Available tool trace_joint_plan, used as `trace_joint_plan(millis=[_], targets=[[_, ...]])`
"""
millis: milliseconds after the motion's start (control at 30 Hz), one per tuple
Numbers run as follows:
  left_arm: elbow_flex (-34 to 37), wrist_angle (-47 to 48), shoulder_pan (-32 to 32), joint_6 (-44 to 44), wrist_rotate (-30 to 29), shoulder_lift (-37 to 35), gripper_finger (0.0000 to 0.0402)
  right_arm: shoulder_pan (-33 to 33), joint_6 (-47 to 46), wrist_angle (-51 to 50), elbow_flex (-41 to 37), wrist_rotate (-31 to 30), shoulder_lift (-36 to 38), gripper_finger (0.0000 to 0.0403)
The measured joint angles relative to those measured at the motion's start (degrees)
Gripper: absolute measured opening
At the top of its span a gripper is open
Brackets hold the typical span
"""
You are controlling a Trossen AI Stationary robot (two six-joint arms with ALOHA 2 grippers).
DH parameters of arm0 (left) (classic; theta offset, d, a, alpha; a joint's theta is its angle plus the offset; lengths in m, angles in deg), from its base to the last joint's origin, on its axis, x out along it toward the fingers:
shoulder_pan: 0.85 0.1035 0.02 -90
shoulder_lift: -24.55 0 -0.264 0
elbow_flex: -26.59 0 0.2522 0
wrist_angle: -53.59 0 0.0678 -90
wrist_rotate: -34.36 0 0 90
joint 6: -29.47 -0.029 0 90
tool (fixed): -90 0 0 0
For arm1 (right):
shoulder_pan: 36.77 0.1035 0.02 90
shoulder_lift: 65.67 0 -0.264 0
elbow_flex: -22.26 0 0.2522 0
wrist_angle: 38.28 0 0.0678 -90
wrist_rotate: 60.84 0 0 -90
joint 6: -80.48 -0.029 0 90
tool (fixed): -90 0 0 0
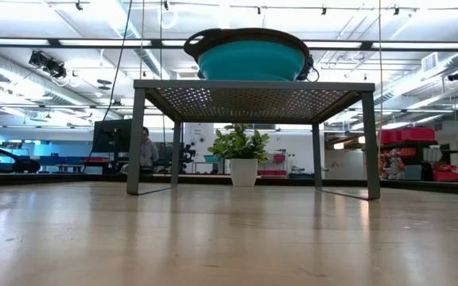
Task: Pick & Place Fruit
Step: Put the knife on the shelf
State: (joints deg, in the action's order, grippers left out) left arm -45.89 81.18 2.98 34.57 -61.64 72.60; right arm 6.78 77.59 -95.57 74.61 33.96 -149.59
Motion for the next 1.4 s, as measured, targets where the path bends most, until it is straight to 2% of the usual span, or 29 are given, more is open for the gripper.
trace_joint_plan(millis=[667, 1100, 1233, 1400], targets=[[0.0, 0.0, 0.0, 0.14, 0.17, 0.0, 0.0002, 0.0, 1.88, -2.71, 3.02, 0.31, 5.05, 0.0062], [0.0, 0.01, 0.01, -1.0, 0.24, -0.73, 0.0001, -0.02, 1.88, -3.6, 4.24, 0.37, 5.29, 0.0062], [0.0, -0.04, 0.02, -2.68, 3.56, -1.77, 0.0001, -0.02, 1.88, -6.18, 6.59, 0.33, 5.31, 0.0062], [0.0, 2.81, 0.02, -2.79, 4.0, -3.33, 0.0001, -0.02, 1.88, -8.99, 9.09, 0.31, 5.35, 0.0062]])
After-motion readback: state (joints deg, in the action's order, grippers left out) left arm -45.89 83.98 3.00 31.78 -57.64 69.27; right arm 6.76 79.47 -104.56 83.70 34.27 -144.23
